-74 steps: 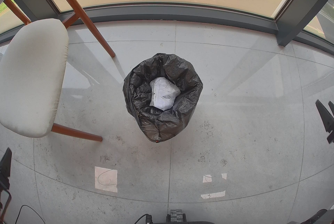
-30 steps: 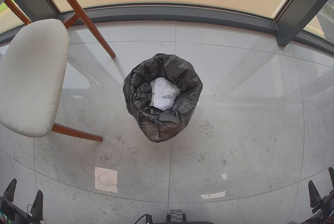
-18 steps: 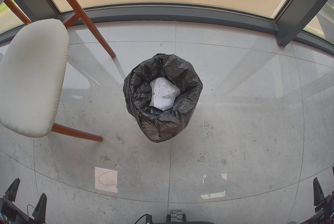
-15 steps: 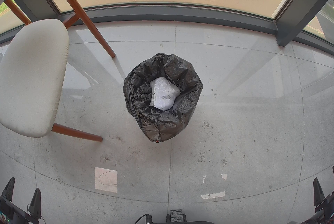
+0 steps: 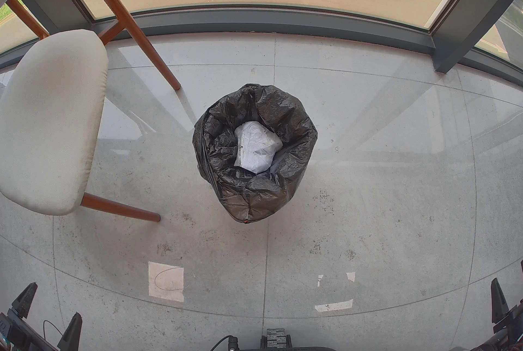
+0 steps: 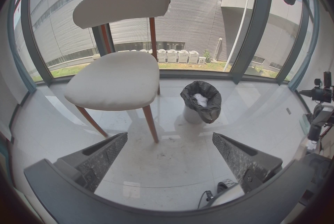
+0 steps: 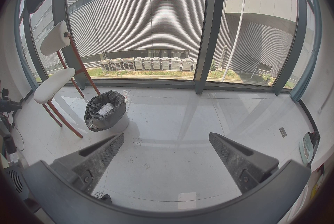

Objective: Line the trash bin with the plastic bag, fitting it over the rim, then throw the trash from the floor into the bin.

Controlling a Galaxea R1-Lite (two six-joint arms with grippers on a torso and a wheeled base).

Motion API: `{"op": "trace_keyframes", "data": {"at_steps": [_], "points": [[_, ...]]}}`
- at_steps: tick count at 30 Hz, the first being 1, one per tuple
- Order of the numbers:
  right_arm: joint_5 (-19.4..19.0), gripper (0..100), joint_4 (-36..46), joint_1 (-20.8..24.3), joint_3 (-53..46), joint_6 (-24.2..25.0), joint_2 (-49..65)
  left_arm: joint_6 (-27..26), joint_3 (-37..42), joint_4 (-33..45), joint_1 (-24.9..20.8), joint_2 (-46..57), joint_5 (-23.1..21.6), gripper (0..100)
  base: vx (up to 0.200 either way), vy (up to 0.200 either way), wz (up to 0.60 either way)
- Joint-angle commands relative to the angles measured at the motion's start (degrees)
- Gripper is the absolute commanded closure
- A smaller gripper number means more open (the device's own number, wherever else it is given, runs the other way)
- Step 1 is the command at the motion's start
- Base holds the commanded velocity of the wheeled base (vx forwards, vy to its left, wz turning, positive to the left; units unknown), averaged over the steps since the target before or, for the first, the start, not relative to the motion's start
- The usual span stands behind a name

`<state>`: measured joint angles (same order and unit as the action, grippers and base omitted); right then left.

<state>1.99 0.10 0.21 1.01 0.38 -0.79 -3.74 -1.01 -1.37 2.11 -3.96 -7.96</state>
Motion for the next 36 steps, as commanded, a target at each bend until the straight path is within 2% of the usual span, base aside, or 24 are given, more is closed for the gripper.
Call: {"op": "trace_keyframes", "data": {"at_steps": [1,4,7,9,11,13,14,15,21,30,32,33,34,35,36], "points": [[0.03,0,-0.01,0.06,-1.01,0.06,0.09,-6.28,0.57,-0.92,-2.46,3.0,13.59,0,0.0,0.0,0.0],[0.03,0,-0.01,0.06,-1.01,0.15,0.09,-8.91,0.4,-0.74,-2.37,3.08,2.51,0,0.0,0.0,0.0],[0.03,0,-0.01,0.06,-1.01,0.15,0.09,-10.14,0.4,-0.39,-2.11,3.35,0.49,0,0.0,0.0,0.0],[0.03,0,-0.01,0.06,-1.01,0.15,0.09,-8.39,0.4,-0.3,-2.11,3.35,0.49,0,0.0,0.0,0.0],[0.03,0,-0.01,0.06,-1.01,0.15,0.09,-5.31,0.4,-0.3,-2.11,3.35,1.9,0,0.0,0.0,0.0],[0.03,0,-0.01,0.06,-1.01,0.15,0.09,-2.67,0.57,-0.74,-2.11,3.35,6.29,0,0.0,0.0,0.0],[0.03,0,-0.01,0.06,-1.01,0.15,0.09,-1.71,0.66,-0.92,-2.11,3.35,11.92,0,0.0,0.0,0.0],[0.03,0,-0.01,0.06,-1.01,0.15,0.09,-1.62,0.66,-0.92,-2.11,3.35,13.85,0,0.0,0.0,0.0],[0.03,0,-0.01,0.06,-1.01,0.15,0.09,-1.44,1.01,-2.68,-2.02,3.35,16.93,0,0.0,0.0,0.0],[0.03,0,-0.01,0.06,-1.01,0.15,0.09,-1.0,1.01,-2.68,-2.11,3.35,17.28,0,0.0,0.0,0.0],[0.03,0,-0.01,0.06,-1.01,0.15,0.09,-0.39,1.01,-2.15,-2.11,3.35,11.56,0,0.0,0.0,0.0],[0.03,0,-0.01,0.06,-1.01,0.15,0.09,-0.3,1.01,-2.15,-2.11,3.35,11.04,0,0.0,0.0,0.0],[0.03,0,-0.01,0.06,-1.01,0.24,0.09,0.67,0.48,-0.3,-2.02,3.35,4.88,0,0.0,0.0,0.0],[0.03,0,-0.01,0.06,-1.01,0.24,0.09,2.16,-0.22,1.72,-2.02,3.35,1.9,0,0.0,0.0,0.0],[0.03,0,-0.01,0.14,-1.01,0.24,0.09,2.69,-0.92,3.04,-2.02,3.35,1.28,0,0.0,0.0,0.0]]}}
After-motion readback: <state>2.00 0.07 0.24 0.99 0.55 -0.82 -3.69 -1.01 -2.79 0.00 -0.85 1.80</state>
